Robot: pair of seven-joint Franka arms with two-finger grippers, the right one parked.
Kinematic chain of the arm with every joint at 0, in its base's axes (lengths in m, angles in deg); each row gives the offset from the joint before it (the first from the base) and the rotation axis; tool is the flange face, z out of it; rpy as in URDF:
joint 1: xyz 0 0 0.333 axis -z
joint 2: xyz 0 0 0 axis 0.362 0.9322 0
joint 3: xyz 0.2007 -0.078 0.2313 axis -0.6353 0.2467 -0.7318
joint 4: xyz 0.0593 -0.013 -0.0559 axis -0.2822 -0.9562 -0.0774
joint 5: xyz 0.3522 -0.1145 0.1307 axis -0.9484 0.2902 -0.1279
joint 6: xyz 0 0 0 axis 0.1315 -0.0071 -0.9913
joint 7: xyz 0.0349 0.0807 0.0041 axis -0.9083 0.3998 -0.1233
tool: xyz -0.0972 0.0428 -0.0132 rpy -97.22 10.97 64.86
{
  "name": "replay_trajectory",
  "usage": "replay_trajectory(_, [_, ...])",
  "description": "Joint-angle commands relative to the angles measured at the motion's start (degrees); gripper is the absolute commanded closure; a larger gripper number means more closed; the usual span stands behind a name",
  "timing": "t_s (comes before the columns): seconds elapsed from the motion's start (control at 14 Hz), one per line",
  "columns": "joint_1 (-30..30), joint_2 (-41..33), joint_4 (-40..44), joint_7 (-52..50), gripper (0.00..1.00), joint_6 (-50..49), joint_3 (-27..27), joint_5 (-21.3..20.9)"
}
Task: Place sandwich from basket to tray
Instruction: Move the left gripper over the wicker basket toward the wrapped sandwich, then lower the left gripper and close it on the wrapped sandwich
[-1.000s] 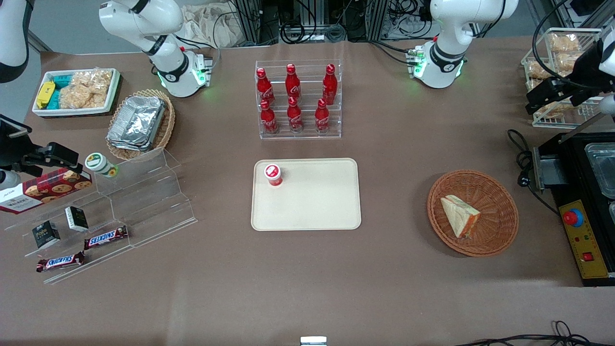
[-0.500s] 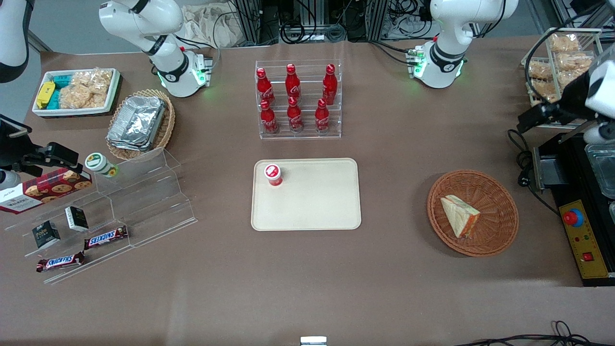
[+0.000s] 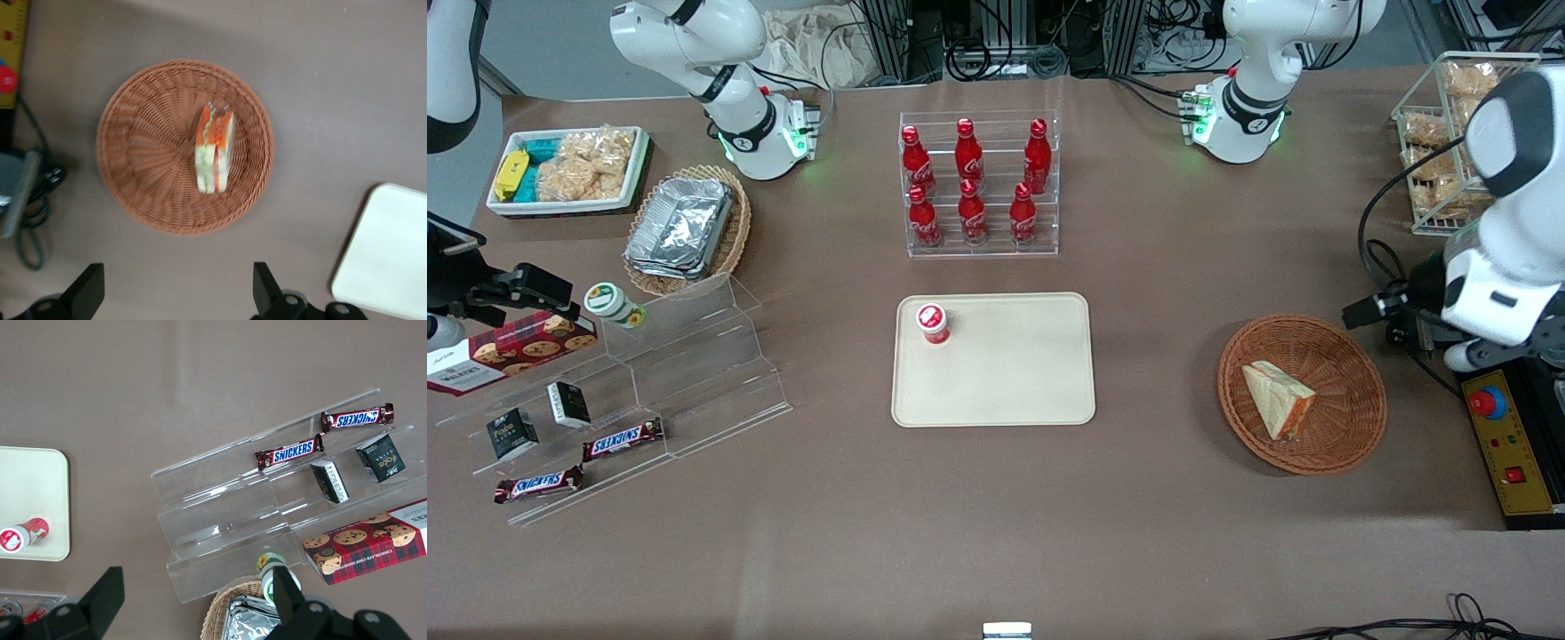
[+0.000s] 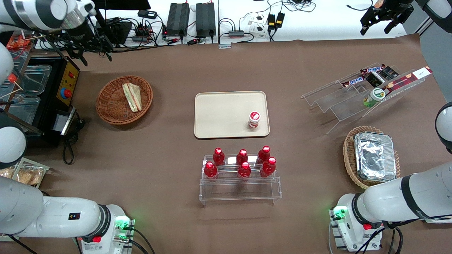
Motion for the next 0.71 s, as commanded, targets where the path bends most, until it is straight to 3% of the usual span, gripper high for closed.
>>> replay_trajectory(0.0, [0.21,3.89,-2.82,-1.26,0.00,5.76,-0.39,1.28])
replay_trajectory(0.64, [-0.76,17.70,-6.95,-1.27,0.00,27.65,-0.30,3.20])
